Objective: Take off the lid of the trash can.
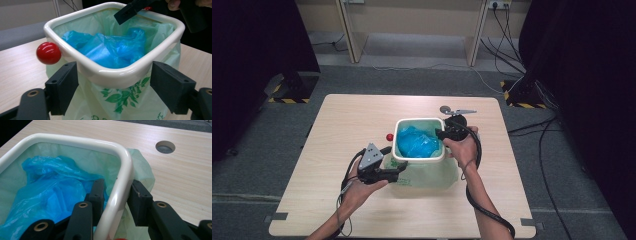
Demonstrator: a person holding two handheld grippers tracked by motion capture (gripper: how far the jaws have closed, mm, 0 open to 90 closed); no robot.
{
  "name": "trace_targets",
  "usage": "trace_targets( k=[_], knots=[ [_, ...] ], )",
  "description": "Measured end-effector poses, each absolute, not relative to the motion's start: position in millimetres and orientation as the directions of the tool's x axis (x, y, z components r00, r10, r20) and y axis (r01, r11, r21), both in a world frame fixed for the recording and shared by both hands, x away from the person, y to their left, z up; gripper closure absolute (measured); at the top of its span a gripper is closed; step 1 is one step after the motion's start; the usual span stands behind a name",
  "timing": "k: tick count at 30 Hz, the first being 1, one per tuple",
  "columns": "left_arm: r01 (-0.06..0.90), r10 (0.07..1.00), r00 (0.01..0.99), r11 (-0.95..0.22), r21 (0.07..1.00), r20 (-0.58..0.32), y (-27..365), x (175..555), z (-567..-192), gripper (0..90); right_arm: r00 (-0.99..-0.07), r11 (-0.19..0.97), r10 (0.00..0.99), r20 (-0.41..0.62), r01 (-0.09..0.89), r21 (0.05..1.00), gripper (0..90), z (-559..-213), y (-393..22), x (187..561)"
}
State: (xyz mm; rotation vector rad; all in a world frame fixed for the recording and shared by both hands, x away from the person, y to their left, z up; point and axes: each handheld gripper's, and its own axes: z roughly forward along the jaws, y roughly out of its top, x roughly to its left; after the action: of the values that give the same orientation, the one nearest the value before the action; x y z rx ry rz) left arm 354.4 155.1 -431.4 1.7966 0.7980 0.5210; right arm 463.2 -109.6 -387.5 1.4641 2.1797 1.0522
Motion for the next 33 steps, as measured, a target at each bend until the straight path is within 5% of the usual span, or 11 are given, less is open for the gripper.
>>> trace_targets(
  k=[24, 33],
  knots=[
    [0.264, 0.738, 0.674, -0.276, 0.924, 0.027, 153.6, 354.3, -433.1, 24.7, -0.423, 0.310, 0.905, -0.040, 0.594, 0.742, 66.6, -364.8, -95.5, 453.5],
    [0.278, 0.753, 0.658, -0.230, 0.933, -0.010, 158.1, 355.5, -429.7, 26.8, -0.415, 0.149, 0.898, 0.143, 0.595, 0.790, 67.1, -358.4, -102.5, 453.2]
  ],
)
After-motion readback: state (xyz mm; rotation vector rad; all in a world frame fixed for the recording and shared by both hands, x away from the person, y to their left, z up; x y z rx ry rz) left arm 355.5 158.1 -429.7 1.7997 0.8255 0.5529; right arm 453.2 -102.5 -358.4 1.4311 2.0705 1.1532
